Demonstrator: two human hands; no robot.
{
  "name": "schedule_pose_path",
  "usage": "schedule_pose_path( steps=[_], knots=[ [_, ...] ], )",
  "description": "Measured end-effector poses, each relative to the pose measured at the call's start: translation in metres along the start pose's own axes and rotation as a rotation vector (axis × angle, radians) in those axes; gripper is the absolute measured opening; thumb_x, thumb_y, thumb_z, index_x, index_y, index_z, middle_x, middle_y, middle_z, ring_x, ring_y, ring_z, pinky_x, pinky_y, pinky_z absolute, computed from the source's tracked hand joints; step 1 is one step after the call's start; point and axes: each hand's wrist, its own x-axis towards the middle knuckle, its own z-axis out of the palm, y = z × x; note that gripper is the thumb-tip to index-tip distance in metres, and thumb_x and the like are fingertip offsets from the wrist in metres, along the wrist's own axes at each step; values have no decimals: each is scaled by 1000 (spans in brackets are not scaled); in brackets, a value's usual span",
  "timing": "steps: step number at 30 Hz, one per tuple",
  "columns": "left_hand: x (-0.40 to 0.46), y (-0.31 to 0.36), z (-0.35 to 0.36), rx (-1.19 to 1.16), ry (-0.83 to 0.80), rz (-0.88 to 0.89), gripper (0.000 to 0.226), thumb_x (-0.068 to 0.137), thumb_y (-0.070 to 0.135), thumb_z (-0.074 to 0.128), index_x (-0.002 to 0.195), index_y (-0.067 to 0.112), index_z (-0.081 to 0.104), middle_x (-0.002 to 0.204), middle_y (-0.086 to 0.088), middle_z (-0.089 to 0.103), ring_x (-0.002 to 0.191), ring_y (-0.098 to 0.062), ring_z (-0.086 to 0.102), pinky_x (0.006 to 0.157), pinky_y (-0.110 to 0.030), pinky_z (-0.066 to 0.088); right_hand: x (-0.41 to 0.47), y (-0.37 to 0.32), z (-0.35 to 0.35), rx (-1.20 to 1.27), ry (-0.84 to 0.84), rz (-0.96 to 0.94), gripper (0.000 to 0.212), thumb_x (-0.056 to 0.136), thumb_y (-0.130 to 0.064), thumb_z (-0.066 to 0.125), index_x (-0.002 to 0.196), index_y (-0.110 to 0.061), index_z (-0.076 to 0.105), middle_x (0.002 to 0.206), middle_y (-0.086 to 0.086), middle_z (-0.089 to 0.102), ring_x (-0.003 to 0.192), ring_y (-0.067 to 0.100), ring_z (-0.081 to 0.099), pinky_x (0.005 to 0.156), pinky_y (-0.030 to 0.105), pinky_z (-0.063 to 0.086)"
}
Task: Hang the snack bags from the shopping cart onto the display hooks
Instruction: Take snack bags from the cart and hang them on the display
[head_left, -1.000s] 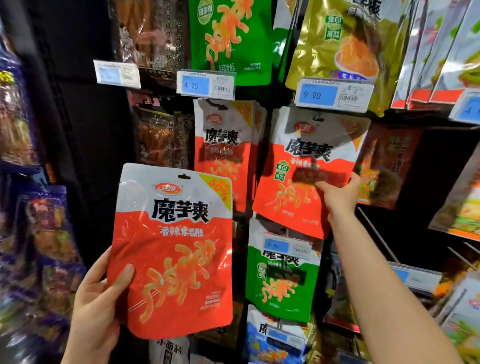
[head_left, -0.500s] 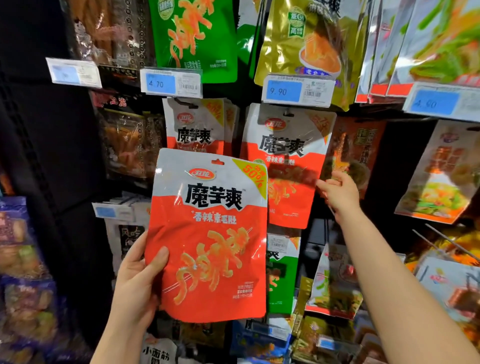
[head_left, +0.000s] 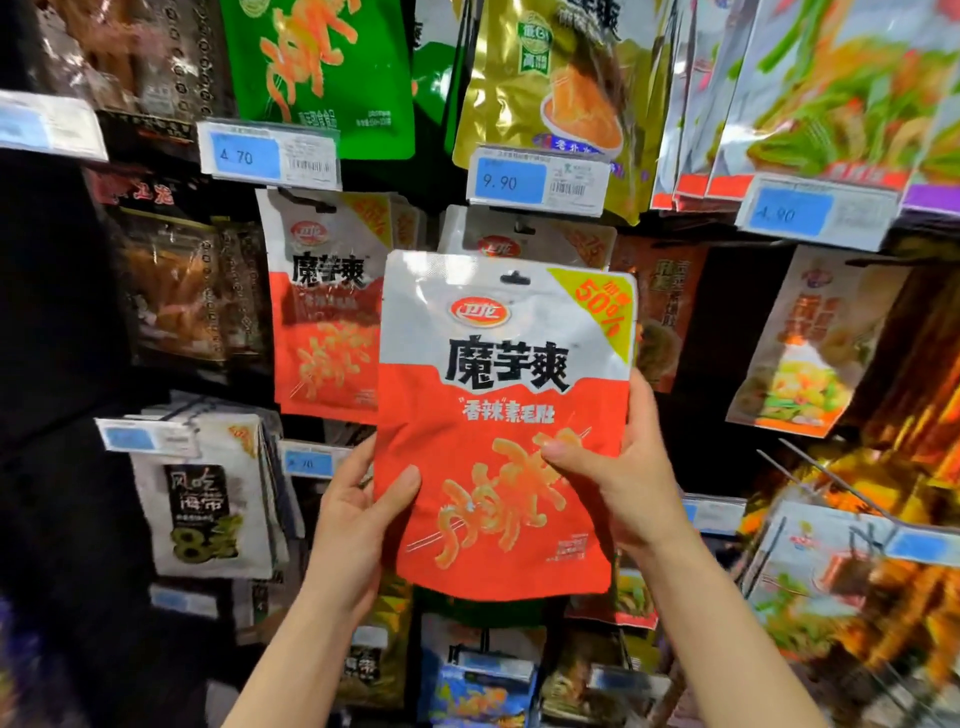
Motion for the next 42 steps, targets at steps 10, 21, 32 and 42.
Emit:
schedule_pose_path(
  steps=[10,21,32,42],
  knots=[
    [14,-5,-47,681,185,215,29,92,23,60,114,42,58,114,12,66,111,-10,59,94,-33,47,47,-23,5,-9,87,-79,79,57,10,77,118,-30,49,104,1,68,89,16,68,77,36,57],
    [25,-36,-82,1410,-17,162,56,91,58,15,144,42,9,155,21,-7,146,-4,-7,121,-38,5,62,-18,8,-75,109,43,72,67,17,72,119,-27,50,99,4,67,80,15,69,65,33,57],
    [20,-25,-96,1586,-45,185,59,87,65,7,144,48,6,156,23,-2,145,-2,4,118,-48,10,144,47,22,-313,343,26,97,64,2,80,144,-22,29,113,0,59,100,18,60,99,41,49],
    [21,-24,-91,1612,-65,140,66,93,59,35,151,37,11,156,19,-7,147,-9,3,117,-51,4,145,75,1,-520,338,66,94,66,-36,81,142,-27,27,120,1,64,109,24,62,97,45,46]
  ],
)
